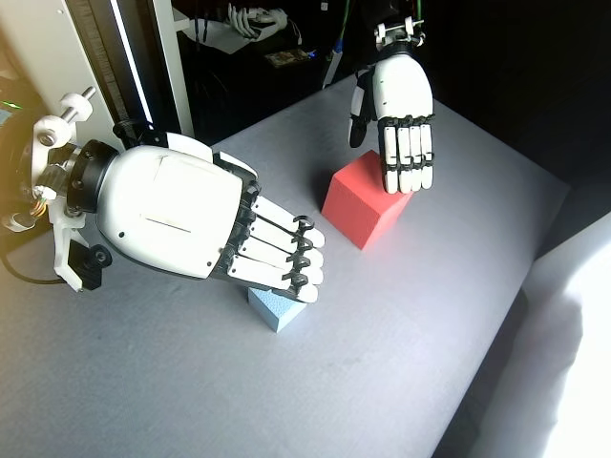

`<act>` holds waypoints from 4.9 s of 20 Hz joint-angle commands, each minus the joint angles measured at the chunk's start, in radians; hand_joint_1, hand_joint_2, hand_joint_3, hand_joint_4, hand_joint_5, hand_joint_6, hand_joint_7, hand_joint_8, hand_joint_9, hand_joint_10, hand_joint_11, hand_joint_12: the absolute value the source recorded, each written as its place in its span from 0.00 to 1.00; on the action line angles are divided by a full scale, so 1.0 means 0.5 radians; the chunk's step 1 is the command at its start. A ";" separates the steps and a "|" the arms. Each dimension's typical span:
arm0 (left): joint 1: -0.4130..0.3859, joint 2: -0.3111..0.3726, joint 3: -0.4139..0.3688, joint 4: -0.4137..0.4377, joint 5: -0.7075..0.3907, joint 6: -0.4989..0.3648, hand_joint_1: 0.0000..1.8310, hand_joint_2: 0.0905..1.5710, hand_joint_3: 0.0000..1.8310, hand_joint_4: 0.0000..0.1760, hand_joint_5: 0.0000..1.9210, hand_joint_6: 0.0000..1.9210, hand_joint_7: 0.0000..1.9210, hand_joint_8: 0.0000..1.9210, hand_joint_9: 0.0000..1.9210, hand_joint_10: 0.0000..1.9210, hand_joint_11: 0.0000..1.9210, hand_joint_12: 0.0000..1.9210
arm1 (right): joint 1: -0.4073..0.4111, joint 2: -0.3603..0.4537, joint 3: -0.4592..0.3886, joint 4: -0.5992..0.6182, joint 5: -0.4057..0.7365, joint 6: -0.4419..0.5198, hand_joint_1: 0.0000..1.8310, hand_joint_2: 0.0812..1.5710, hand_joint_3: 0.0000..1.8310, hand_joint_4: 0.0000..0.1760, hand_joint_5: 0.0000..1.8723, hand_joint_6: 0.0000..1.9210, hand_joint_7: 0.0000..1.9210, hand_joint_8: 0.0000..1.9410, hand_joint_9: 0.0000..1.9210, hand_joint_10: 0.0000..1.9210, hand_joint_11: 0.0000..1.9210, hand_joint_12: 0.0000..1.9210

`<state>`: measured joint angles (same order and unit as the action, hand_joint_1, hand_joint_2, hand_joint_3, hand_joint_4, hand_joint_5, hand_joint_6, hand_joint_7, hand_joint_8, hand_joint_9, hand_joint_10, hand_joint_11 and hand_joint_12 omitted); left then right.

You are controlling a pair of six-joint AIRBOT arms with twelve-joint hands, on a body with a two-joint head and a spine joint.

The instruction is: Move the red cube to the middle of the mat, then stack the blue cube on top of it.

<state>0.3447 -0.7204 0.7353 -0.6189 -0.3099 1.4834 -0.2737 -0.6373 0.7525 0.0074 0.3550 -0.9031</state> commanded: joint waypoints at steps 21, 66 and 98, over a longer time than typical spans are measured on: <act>-0.200 -0.189 0.133 -0.958 -0.099 1.073 0.67 0.60 0.00 0.00 0.00 0.00 0.00 0.00 0.00 0.00 0.00 0.00 | 0.014 0.024 0.001 0.012 0.250 -0.006 0.00 0.79 0.00 0.00 0.07 0.00 0.06 0.00 0.04 0.00 0.00 0.06; -0.314 -0.243 0.133 -1.027 0.007 1.112 0.61 0.81 0.00 0.00 0.36 0.69 0.34 0.83 0.28 0.56 0.15 0.71 | 0.013 0.024 0.001 0.013 0.249 -0.006 0.00 0.81 0.00 0.00 0.09 0.00 0.09 0.00 0.07 0.00 0.00 0.12; -0.387 -0.563 0.238 -1.111 -0.280 1.331 0.62 0.80 0.00 0.00 0.38 0.66 0.36 0.82 0.29 0.58 0.15 0.72 | -0.104 -0.046 0.013 0.739 0.420 -0.389 0.00 0.81 0.00 0.00 0.10 0.00 0.11 0.00 0.08 0.00 0.00 0.17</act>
<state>0.1600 -1.0077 0.8520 -1.2129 -0.4049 2.1483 -0.3374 -0.6739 0.7559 0.3820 0.4572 -1.1004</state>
